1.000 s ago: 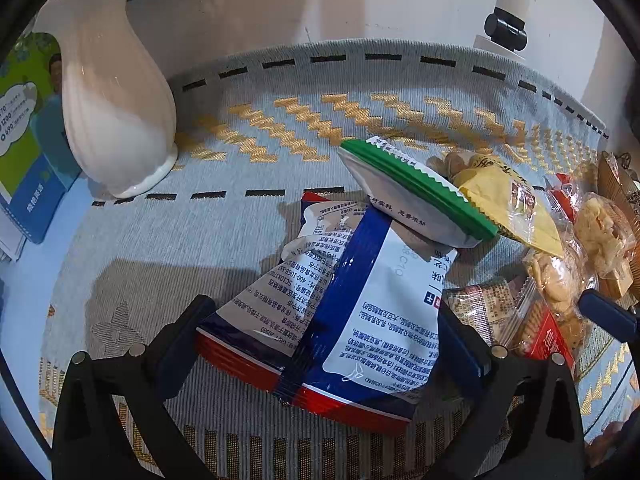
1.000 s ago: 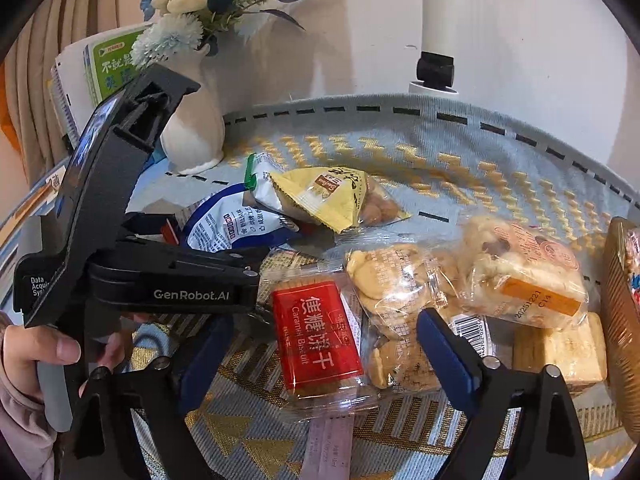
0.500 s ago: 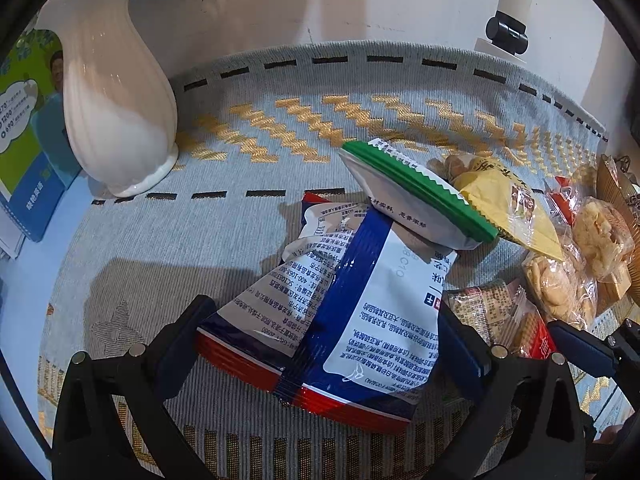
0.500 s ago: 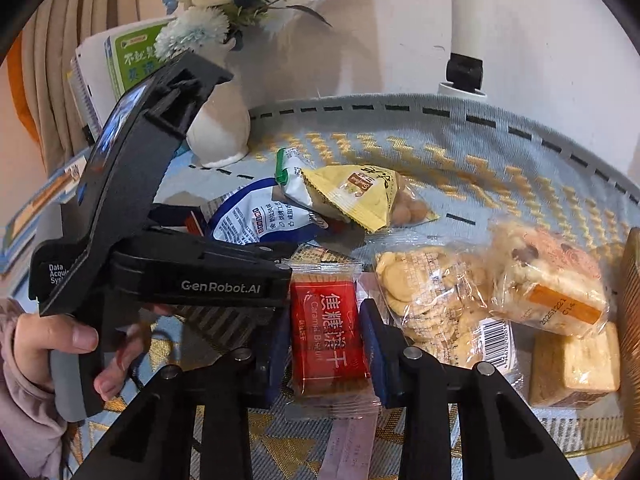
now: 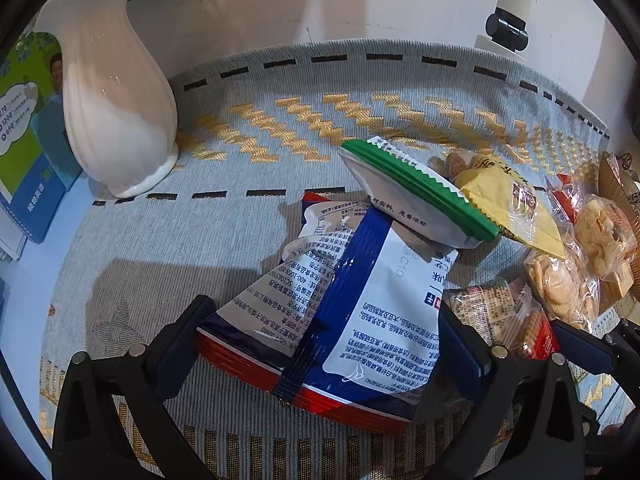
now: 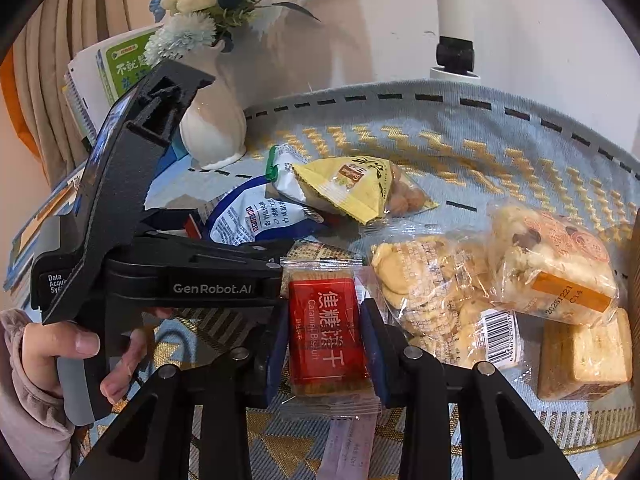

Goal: Organize snacks
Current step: 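Grasp the blue-and-white bag with the left gripper while the right gripper holds the caramel pack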

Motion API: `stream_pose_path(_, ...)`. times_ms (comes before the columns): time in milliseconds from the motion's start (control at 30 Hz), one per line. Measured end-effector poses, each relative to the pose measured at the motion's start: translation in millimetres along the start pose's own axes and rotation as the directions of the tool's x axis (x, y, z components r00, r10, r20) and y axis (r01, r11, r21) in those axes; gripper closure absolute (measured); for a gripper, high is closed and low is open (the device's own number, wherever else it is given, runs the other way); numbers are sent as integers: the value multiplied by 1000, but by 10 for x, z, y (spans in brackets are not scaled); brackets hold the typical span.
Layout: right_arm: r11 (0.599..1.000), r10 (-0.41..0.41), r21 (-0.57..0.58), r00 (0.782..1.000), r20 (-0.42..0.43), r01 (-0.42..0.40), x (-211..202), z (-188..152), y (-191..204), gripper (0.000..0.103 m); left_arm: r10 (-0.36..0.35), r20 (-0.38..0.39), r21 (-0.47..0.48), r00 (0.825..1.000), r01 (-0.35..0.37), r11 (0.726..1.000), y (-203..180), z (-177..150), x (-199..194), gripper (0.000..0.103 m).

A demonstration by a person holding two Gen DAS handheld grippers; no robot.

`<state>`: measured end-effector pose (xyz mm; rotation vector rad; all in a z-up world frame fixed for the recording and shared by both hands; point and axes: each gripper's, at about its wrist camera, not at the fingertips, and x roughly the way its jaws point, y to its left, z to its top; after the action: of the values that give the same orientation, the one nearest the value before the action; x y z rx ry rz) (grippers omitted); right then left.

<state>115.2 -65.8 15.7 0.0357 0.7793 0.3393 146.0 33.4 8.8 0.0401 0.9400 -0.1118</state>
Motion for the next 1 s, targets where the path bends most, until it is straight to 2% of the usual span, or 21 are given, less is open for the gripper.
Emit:
stream_pose_path(533, 1000, -21, -13, 1000, -15, 21, 40, 25, 49, 69, 1, -2, 0, 1000, -1, 1000, 4, -2, -1, 0)
stream_pose_path(800, 999, 30, -24, 999, -12, -30, 47, 28, 76, 69, 1, -3, 0, 1000, -1, 1000, 3, 1, 0, 0)
stream_pose_path(1000, 999, 37, -21, 999, -1, -37, 27, 26, 61, 69, 2, -3, 0, 1000, -2, 1000, 0, -1, 4, 0)
